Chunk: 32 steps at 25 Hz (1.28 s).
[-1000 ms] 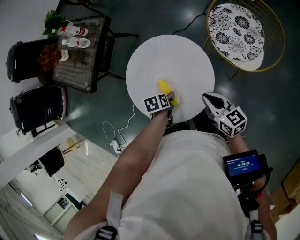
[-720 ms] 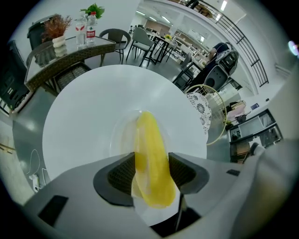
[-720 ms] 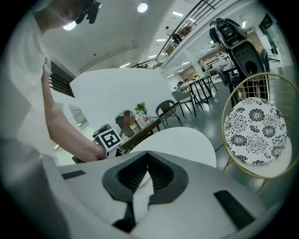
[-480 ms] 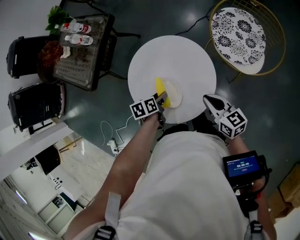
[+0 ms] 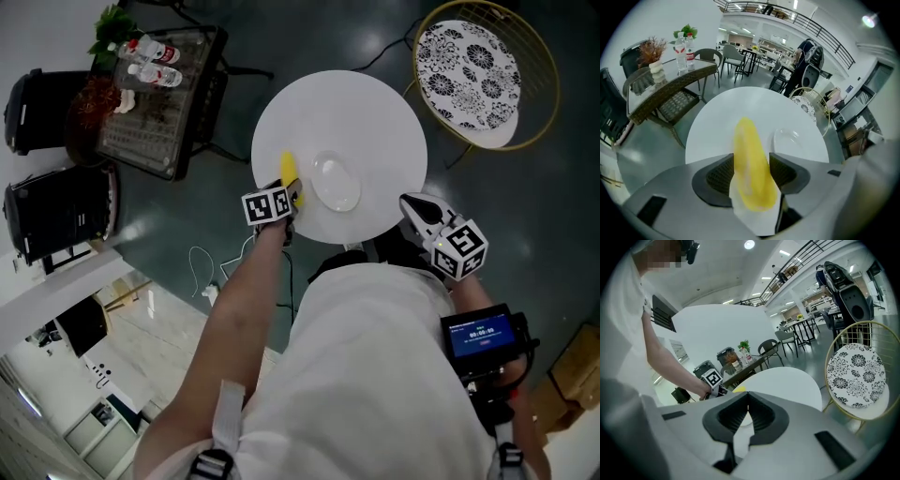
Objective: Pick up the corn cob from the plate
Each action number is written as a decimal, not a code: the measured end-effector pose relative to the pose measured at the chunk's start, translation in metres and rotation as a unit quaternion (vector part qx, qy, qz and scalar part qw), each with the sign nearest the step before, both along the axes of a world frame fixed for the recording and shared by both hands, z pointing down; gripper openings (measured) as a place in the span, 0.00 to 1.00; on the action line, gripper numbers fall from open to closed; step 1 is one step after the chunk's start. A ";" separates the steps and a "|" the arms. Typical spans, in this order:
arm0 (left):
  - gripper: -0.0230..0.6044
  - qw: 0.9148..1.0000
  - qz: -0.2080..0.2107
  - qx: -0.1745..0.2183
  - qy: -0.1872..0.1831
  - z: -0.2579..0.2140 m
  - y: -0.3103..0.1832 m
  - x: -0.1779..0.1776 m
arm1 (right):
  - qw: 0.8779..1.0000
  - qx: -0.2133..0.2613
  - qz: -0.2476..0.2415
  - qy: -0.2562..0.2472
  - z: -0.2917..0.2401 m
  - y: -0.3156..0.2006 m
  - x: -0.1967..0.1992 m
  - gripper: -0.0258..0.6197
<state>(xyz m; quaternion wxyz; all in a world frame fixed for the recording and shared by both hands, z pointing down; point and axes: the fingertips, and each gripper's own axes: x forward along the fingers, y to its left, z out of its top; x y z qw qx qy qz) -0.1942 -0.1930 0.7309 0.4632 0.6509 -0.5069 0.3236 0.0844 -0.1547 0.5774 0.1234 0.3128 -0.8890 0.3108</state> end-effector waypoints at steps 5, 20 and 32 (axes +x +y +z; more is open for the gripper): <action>0.41 1.000 0.014 0.014 -0.011 0.002 -0.001 0.000 | 1.000 0.007 0.004 0.001 0.002 0.000 -0.002 0.05; 0.41 0.999 0.024 0.038 -0.013 -0.013 -0.009 -0.002 | 1.000 0.027 -0.006 -0.002 -0.006 -0.008 -0.011 0.05; 0.41 0.998 0.035 0.057 -0.005 -0.029 0.002 0.006 | 0.999 0.033 -0.014 -0.006 -0.010 -0.007 -0.013 0.05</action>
